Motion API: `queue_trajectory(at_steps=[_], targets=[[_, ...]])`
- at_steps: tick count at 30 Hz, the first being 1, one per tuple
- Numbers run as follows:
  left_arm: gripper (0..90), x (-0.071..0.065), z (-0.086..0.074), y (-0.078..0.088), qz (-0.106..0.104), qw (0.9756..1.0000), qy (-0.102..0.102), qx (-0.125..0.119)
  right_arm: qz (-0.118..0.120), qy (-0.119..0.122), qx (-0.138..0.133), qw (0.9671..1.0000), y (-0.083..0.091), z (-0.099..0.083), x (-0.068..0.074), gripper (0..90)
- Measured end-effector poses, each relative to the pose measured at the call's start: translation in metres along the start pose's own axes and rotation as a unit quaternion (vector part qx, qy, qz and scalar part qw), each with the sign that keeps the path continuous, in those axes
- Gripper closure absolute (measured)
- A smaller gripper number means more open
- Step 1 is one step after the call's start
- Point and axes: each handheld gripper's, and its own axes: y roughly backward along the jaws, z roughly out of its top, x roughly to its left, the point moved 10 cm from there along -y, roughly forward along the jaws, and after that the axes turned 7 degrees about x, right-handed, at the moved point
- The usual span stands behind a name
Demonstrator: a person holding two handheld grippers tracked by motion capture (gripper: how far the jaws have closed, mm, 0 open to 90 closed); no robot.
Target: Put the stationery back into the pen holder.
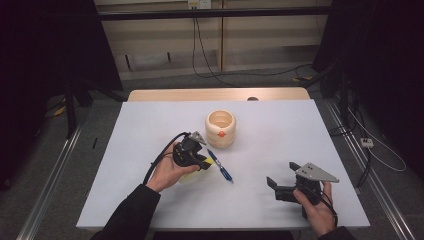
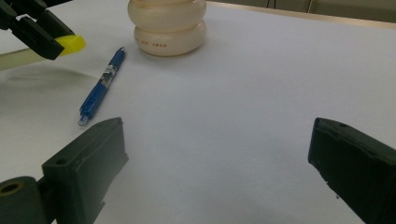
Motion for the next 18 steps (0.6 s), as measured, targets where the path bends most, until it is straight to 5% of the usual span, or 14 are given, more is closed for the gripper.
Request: queue_trajectory(at_steps=[4, 11, 18], targets=[[67.4, 0.004, 0.006, 0.007, 0.012, 0.9992, 0.017, -0.035, 0.0, 0.0, 0.0, 1.0, 0.0, 0.0, 0.0, 4.1], [67.4, 0.006, 0.012, 0.016, 0.018, 0.9973, 0.017, -0.069, 0.0, 0.0, 0.0, 1.0, 0.0, 0.0, 0.0, 4.1], [67.4, 0.013, 0.019, 0.027, 0.044, 0.9922, 0.03, -0.113, -0.001, -0.001, 0.0, 1.0, 0.0, 0.0, 0.0, 4.1]])
